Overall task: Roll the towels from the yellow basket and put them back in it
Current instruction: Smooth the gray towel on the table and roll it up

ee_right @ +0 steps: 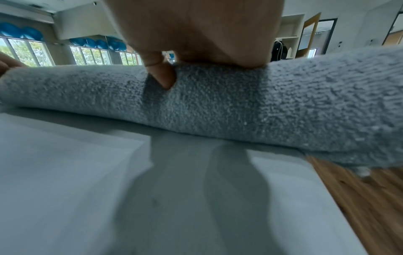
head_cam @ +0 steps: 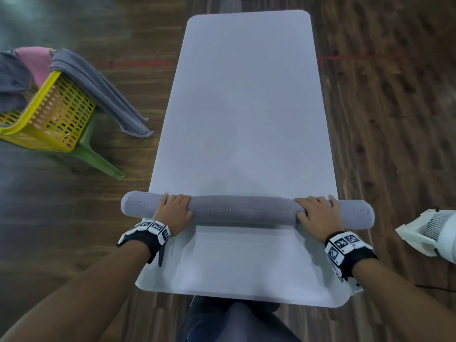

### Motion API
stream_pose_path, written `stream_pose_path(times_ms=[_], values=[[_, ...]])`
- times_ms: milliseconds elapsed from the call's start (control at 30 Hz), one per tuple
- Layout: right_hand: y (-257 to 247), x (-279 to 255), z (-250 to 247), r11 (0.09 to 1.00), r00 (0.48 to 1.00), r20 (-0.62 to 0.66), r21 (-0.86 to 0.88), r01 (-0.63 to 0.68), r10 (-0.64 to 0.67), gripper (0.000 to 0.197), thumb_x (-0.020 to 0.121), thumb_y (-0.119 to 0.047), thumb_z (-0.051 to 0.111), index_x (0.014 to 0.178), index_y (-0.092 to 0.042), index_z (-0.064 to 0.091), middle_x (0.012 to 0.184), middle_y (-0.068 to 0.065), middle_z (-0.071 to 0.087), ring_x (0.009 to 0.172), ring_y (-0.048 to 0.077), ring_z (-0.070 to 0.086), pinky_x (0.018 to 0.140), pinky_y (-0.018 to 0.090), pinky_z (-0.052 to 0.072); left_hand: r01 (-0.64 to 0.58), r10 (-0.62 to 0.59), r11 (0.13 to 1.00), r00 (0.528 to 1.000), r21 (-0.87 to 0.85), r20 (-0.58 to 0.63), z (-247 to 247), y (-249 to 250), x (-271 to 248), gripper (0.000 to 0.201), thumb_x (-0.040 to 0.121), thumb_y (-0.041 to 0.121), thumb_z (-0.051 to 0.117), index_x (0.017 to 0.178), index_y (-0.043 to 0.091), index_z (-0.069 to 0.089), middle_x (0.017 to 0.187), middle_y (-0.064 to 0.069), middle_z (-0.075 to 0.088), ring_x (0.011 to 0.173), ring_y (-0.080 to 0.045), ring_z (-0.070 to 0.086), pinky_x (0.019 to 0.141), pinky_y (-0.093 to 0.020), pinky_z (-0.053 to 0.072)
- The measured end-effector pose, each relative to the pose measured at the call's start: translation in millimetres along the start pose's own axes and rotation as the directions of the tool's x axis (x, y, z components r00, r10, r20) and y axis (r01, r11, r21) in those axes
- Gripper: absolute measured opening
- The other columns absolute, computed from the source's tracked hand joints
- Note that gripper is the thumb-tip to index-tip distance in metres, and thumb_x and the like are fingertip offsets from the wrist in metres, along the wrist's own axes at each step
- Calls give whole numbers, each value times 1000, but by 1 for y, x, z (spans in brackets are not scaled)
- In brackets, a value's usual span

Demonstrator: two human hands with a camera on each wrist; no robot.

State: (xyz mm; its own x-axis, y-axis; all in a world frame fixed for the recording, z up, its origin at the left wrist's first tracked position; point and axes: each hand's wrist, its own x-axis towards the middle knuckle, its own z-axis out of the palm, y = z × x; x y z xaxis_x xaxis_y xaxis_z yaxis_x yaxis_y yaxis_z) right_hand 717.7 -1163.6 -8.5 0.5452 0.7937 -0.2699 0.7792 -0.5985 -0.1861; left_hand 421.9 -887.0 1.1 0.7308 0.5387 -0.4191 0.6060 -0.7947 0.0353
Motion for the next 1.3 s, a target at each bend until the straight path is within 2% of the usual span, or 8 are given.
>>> stream_pose_path(times_ms=[167,267,433,667,867,1033,1167,1300], values=[[-2,11,7,999,999,-6,-20,-35,35,63,80,-39,11,127,-33,54,129,-7,54,118,16,49,112,53,17,49,-49,998,999,-29,8,3,-1,10,71,79,45,7,138,17,37,139,-3,42,127,-25,38,115,-48,13],[-8,1,12,999,996,-88,-28,-38,35,60,84,-35,18,133,-27,51,136,-2,52,125,19,46,112,56,17,60,-64,998,988,-35,-144,11,8,1,71,82,39,14,145,10,32,146,-10,38,133,-30,36,116,-54,14],[-56,-15,18,990,989,-91,68,124,-117,59,96,-50,26,150,-26,25,157,-6,23,146,16,19,117,52,4,-91,46,982,966,-167,-256,20,71,-23,74,84,31,32,153,14,9,159,-3,8,147,-19,3,119,-47,0],[-116,7,45,976,976,-12,-33,216,-217,75,77,-58,52,141,-20,41,141,1,49,134,24,42,112,53,9,-119,113,993,976,-19,-184,34,123,8,81,78,34,63,144,6,28,148,-13,38,140,-31,31,114,-56,20],[-66,19,31,933,945,67,-156,325,-319,82,80,-58,61,149,-24,30,144,0,47,132,21,44,111,45,10,-224,239,970,953,99,-185,34,63,10,83,73,26,72,143,10,30,143,-11,46,131,-30,44,111,-47,29],[15,3,12,965,980,93,-177,191,-177,85,87,-77,13,145,-21,39,137,1,54,125,21,50,110,45,22,-133,168,975,967,179,-193,38,-37,-9,71,82,26,61,143,6,28,140,-16,47,130,-34,44,115,-39,2],[58,-20,4,980,996,48,-184,79,-71,83,83,-77,22,142,-22,42,135,0,55,126,23,48,110,50,25,-16,37,982,993,188,-112,33,-83,-16,66,91,47,43,143,7,36,143,-13,45,133,-34,39,111,-52,23],[70,-23,4,992,1000,15,-122,6,-4,82,79,-77,25,141,-26,39,138,-4,50,129,21,43,109,51,27,74,-73,994,997,83,-26,28,-80,-9,76,91,52,48,149,10,24,152,-11,30,141,-34,24,113,-53,16]])
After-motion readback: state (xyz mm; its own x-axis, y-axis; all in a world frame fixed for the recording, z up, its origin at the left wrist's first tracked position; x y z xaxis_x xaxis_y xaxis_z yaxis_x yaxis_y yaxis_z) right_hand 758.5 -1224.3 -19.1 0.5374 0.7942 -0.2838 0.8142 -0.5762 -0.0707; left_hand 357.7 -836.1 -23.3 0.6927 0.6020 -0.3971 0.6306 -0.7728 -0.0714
